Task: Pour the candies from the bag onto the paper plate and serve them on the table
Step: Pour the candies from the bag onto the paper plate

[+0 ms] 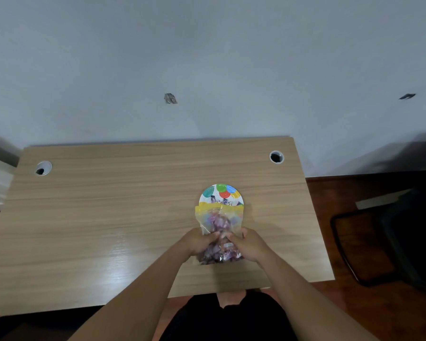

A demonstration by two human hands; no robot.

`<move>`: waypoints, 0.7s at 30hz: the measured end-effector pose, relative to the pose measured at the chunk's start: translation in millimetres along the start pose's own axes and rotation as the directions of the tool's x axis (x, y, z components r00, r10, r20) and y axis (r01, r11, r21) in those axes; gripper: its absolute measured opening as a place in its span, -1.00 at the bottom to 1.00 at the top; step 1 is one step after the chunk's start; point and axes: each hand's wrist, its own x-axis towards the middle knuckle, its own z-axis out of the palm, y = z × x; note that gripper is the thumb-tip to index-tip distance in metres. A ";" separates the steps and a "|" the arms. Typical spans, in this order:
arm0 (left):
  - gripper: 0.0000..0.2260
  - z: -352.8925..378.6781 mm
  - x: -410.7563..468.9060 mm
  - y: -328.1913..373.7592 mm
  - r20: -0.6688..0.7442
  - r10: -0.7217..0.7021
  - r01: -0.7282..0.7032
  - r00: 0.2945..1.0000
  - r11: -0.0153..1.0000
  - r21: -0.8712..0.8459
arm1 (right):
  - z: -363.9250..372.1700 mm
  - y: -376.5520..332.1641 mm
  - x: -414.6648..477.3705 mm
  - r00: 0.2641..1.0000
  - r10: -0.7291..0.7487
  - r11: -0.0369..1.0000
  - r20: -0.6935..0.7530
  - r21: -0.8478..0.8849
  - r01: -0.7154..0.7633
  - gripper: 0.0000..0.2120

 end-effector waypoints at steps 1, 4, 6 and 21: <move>-0.59 0.2 -0.2 0.1 0.000 -0.001 0.001 1.000 1.000 -0.001 | 0.2 -0.1 -0.1 1.000 0.000 1.000 0.002 -0.005 0.000 -0.62; -0.64 1.0 1.3 -1.6 -0.006 -0.003 0.003 1.000 1.000 0.015 | -0.8 -3.8 -3.7 1.000 0.007 1.000 -0.010 -0.019 -0.007 -0.71; -0.60 1.0 1.9 -3.7 -0.013 -0.002 0.002 1.000 1.000 0.012 | -0.8 -3.3 -2.3 1.000 0.005 1.000 -0.012 -0.014 -0.006 -0.71; -0.81 -1.2 2.7 -11.9 -0.080 0.056 -0.060 0.995 0.997 -0.041 | 2.7 -3.4 -7.3 1.000 0.029 0.999 -0.003 0.039 -0.029 -0.69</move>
